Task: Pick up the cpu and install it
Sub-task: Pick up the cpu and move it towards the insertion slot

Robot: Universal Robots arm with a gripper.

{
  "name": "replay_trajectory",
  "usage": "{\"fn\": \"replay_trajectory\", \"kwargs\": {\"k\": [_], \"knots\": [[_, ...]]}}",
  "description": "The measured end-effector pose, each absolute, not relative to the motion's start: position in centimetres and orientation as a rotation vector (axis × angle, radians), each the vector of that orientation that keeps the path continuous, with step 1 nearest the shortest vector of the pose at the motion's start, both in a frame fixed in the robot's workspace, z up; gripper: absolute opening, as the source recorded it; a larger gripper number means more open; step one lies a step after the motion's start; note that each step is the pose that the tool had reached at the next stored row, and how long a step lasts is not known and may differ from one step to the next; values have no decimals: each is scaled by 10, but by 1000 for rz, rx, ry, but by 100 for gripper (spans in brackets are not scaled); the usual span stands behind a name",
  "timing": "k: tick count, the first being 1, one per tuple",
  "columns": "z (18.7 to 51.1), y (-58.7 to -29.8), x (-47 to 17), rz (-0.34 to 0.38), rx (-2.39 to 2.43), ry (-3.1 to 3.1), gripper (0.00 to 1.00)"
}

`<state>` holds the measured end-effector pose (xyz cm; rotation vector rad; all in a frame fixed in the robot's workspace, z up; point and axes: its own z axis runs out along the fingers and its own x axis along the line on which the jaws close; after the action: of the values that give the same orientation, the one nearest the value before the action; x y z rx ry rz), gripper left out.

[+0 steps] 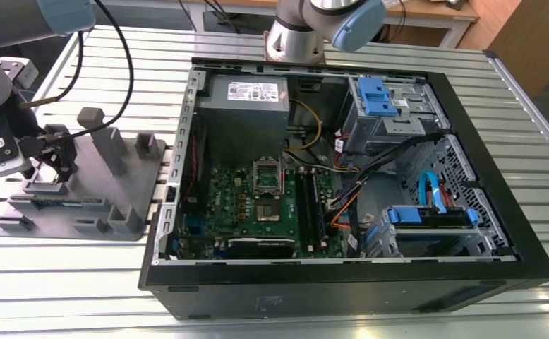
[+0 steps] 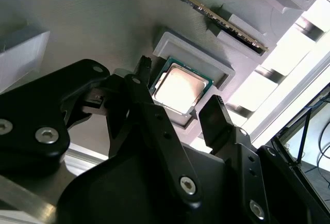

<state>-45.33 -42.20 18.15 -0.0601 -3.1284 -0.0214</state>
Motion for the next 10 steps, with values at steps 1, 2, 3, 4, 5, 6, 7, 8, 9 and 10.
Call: {"fn": "replay_trajectory", "kwargs": {"k": [1,2,3,4,5,6,7,8,9,10], "knots": [[181,-422,-453,-22,-60,-3128,65],[181,-422,-453,-21,-60,-3128,65],[181,-422,-453,-21,-60,-3129,65],[181,-422,-453,-22,-60,-3129,65],[181,-422,-453,-22,-60,-3129,65],[181,-422,-453,-21,-60,-3129,63],[181,-422,-453,-22,-60,-3129,63],[181,-422,-453,-22,-60,-3129,56],[181,-422,-453,-22,-60,-3129,56],[181,-422,-453,-22,-60,-3129,56]]}}
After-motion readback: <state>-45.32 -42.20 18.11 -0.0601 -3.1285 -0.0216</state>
